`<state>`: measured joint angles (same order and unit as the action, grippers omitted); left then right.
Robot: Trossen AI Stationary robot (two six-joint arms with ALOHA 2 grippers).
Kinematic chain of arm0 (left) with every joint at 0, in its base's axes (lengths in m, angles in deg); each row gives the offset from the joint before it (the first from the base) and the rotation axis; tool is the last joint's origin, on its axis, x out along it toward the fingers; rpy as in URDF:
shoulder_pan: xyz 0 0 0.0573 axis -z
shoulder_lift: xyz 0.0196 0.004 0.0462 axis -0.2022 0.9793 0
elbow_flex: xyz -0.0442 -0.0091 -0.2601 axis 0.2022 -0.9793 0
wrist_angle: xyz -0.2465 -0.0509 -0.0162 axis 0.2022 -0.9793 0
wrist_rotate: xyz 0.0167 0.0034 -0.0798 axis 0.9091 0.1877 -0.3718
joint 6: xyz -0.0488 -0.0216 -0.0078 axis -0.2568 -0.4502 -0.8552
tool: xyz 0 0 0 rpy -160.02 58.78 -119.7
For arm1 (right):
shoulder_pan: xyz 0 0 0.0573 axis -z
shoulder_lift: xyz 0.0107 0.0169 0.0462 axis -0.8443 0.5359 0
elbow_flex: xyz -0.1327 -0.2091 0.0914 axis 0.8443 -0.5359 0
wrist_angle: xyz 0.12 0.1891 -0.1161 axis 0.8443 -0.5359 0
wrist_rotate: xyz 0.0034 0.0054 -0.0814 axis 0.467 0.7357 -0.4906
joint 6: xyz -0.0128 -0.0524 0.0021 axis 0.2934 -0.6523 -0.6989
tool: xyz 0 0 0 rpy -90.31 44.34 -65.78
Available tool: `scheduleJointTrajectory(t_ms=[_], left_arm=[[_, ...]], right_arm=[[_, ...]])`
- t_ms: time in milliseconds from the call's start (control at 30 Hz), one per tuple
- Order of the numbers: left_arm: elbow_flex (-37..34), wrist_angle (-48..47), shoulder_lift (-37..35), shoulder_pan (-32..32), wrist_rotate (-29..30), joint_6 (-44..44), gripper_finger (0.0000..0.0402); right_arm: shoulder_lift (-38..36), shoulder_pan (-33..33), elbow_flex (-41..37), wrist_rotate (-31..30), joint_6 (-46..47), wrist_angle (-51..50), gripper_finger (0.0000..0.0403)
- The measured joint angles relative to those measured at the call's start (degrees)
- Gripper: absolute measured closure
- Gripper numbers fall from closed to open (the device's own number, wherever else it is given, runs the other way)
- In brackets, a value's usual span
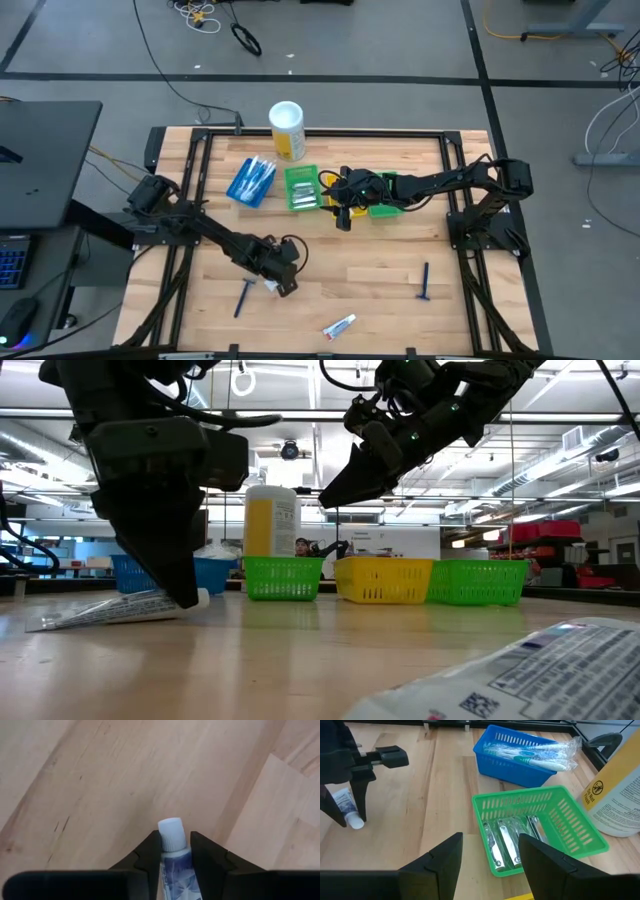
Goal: Pick & Place Travel size toiletries
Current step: Put the toothpaste into the yellow bin
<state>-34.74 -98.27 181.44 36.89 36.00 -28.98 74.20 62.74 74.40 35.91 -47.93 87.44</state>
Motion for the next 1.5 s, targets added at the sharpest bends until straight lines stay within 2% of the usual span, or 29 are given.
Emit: scheduleJointTrajectory(t_ms=[367,533,633,733,867,967,1133,1300,1500], left_arm=[[0.00,0.71,-0.02,-0.10,3.19,0.00,0.0306],[0.00,4.66,-0.02,-0.29,5.51,1.60,0.0303],[0.88,6.19,-0.04,-1.21,5.82,4.51,0.0304],[3.31,6.53,-0.04,-3.08,6.69,7.80,0.0304],[8.36,6.44,-0.04,-7.10,7.94,15.43,0.0301],[13.25,6.55,-0.04,-10.60,7.92,24.17,0.0301],[21.98,6.86,-0.13,-16.43,7.90,39.01,0.0301],[27.56,8.13,-0.13,-21.31,7.93,48.21,0.0298],[27.32,9.09,-0.13,-26.98,7.66,51.82,0.0299]], right_arm=[[-0.24,-0.42,0.00,0.01,0.00,-0.71,0.0199],[-4.73,-1.46,0.02,2.79,-1.38,-9.83,0.0199],[-8.86,-2.38,0.04,0.72,-1.42,-15.20,0.0199],[-13.51,-4.05,0.04,-5.10,-0.61,-19.65,0.0199],[-20.09,-7.33,0.07,-11.19,0.54,-26.16,0.0199],[-23.54,-9.65,-0.11,-11.15,1.75,-29.83,0.0199],[-26.59,-11.64,-3.08,-11.11,-0.88,-29.74,0.0199],[-27.44,-9.95,-6.29,-11.46,-1.79,-28.41,0.0199],[-27.69,-5.48,-9.35,-12.64,0.75,-28.71,0.0199]])
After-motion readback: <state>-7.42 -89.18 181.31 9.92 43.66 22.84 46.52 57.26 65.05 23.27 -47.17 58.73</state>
